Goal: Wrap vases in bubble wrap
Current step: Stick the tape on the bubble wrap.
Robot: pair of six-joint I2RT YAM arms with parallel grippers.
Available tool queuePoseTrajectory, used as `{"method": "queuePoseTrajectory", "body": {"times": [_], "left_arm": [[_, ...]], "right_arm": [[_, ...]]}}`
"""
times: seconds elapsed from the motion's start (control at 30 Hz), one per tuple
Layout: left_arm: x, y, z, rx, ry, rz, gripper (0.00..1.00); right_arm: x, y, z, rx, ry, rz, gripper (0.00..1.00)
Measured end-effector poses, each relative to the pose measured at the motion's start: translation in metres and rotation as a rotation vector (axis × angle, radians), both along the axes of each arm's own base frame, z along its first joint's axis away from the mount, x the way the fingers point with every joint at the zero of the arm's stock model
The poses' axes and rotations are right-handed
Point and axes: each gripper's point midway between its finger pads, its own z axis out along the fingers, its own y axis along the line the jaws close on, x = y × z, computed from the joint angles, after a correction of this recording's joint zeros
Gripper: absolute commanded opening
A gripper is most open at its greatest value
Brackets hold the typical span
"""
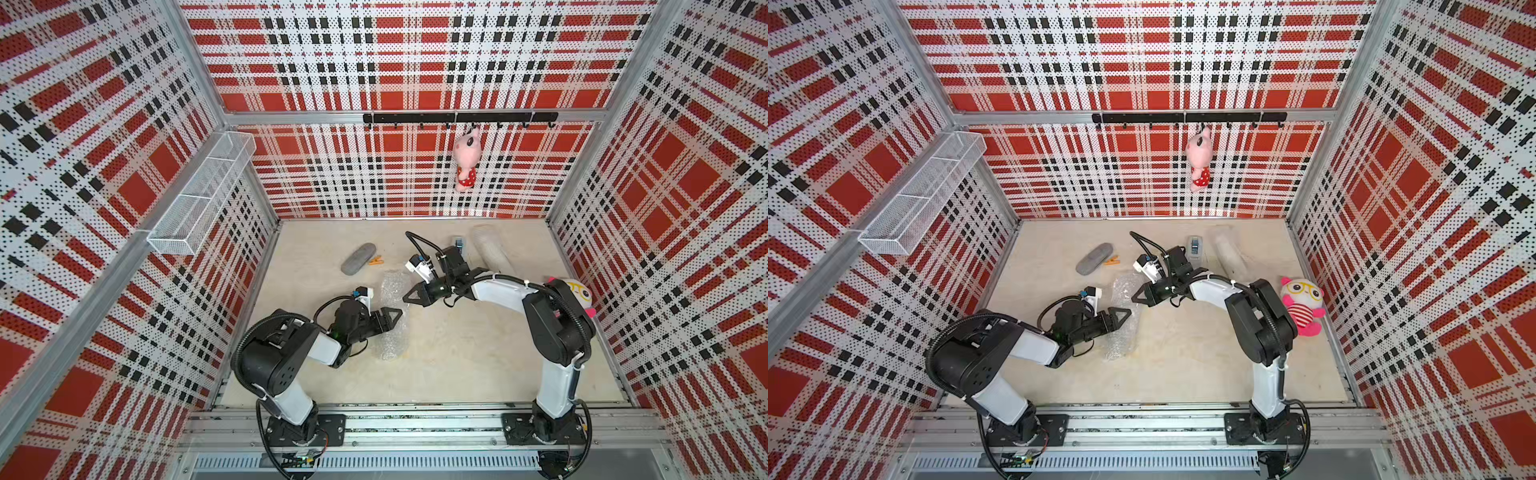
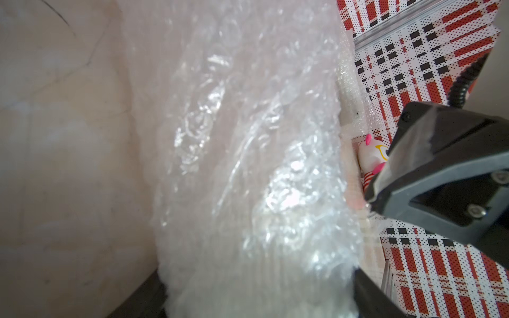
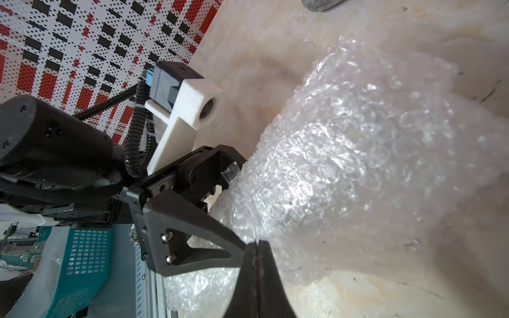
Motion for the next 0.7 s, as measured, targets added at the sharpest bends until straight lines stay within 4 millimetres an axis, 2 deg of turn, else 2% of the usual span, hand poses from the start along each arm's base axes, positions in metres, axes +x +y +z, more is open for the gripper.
{"method": "queuePoseTrajectory", "body": {"times": [0.13, 0.33, 0.7], "left_arm": [[0.0, 0.0, 0.0, 0.0, 0.0, 0.0, 0.31], [0.0, 0.0, 0.0, -0.001, 0.004, 0.004, 0.3], [0.001, 0.002, 0.0, 0.0, 0.009, 0.016, 0.29]], "right_arm": [[0.0, 0.004, -0.002, -0.002, 0.001, 0.007, 0.0], [0.006, 0.01, -0.016, -0.038, 0.012, 0.006, 0.0], [0.01, 0.032, -0.009, -0.141, -0.149, 0.005, 0.0]]}}
